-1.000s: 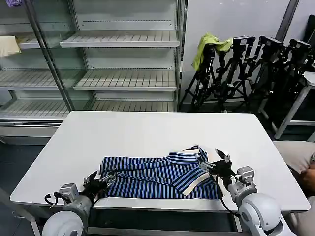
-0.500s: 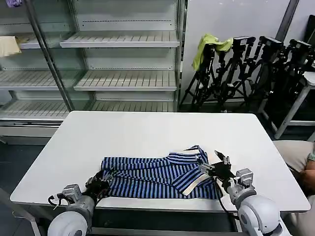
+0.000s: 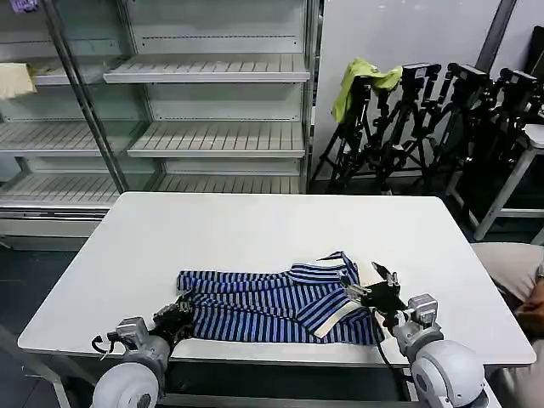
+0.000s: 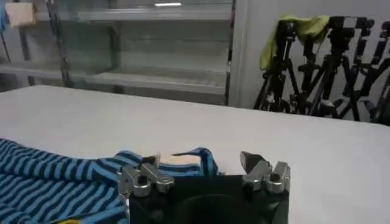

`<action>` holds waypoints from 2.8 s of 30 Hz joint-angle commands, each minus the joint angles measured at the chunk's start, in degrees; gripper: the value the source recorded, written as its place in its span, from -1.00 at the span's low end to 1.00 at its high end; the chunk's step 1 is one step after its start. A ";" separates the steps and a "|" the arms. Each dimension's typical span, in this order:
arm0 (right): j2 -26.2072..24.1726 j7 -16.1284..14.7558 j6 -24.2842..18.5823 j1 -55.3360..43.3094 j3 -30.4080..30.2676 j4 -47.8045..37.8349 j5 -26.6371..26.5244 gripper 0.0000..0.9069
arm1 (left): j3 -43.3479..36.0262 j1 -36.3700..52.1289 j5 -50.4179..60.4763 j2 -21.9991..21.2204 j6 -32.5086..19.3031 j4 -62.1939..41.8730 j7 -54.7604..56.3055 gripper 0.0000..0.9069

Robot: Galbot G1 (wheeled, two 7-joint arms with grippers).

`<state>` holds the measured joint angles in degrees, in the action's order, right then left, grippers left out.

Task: Fold and organize the clothes.

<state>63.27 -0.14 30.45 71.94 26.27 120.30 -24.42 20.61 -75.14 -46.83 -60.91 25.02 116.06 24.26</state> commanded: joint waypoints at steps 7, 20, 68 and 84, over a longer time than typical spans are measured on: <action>0.39 -0.05 -0.09 -0.85 -0.91 -0.78 0.60 1.00 | 10.64 0.02 6.19 8.30 0.61 -4.40 -3.40 -0.98; 1.10 -0.31 -0.38 -2.04 -2.24 -1.91 1.00 1.00 | 24.06 -2.71 16.56 20.02 0.24 -6.14 -7.85 -0.98; 1.29 -0.01 -0.62 -1.31 -0.17 -1.19 2.85 1.00 | -10.21 17.36 4.84 7.48 5.72 9.43 -2.22 -0.98; 1.26 -0.01 -0.72 -1.23 -0.16 -1.19 2.91 1.00 | -14.16 16.05 9.37 4.98 6.71 6.15 -3.57 -0.98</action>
<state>64.50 -0.16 29.74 70.77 26.16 119.15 -21.55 8.54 -59.93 -37.49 -54.84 31.27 123.60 20.56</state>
